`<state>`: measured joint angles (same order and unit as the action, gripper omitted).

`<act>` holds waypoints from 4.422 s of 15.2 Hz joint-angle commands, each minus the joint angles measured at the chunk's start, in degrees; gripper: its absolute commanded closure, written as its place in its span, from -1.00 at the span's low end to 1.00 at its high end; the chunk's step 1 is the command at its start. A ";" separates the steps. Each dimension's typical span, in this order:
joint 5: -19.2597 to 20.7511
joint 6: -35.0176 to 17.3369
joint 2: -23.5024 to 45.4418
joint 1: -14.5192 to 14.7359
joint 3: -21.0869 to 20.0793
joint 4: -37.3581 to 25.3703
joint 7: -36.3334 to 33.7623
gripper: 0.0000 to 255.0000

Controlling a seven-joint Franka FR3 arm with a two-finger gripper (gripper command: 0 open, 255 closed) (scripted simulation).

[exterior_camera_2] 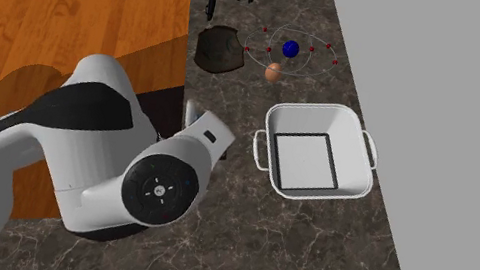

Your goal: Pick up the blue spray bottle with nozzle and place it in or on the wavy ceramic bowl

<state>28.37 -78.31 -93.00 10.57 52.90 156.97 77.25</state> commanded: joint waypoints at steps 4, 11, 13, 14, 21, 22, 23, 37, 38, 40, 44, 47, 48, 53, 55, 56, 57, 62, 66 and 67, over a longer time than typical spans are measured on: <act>-3.29 1.29 1.54 2.23 -3.50 -3.35 -1.16 1.00; -7.36 3.18 3.97 4.84 -7.75 -8.11 -2.60 1.00; -8.18 3.61 4.57 5.38 -8.59 -9.21 -2.89 1.00; -9.22 2.34 4.60 5.60 -9.55 -7.82 -4.04 1.00; -16.61 -7.86 6.51 9.35 -17.06 0.27 -12.08 1.00; -17.64 -9.53 7.08 10.23 -18.21 1.16 -13.26 1.00; -18.67 -11.25 7.77 11.18 -19.37 1.97 -14.40 1.00; -31.12 -39.21 29.23 28.98 -33.48 3.81 -28.38 1.00; -31.84 -41.15 31.48 30.28 -34.16 3.21 -29.12 1.00; -33.27 -44.84 36.11 32.74 -35.37 1.74 -30.45 1.00; -34.33 -49.00 39.93 34.47 -35.87 1.79 -30.88 1.00; -34.33 -51.40 40.34 34.46 -35.35 3.83 -30.18 1.00; -34.33 -52.22 40.52 34.47 -35.17 4.50 -29.93 1.00; -34.44 -57.16 41.96 34.68 -33.99 8.10 -28.41 1.00; -34.44 -57.15 41.95 34.68 -33.99 8.11 -28.41 1.00; -34.44 -57.16 41.96 34.68 -33.99 8.11 -28.41 1.00; -34.44 -57.16 41.96 34.68 -33.99 8.10 -28.41 1.00; -34.44 -57.16 41.97 34.68 -33.98 8.10 -28.41 -1.00; -34.44 -57.16 41.97 34.68 -33.99 8.11 -28.41 -1.00; -34.44 -57.16 41.97 34.68 -33.99 8.11 -28.41 -1.00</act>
<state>-6.07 -135.47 -51.03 45.25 18.91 165.07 48.84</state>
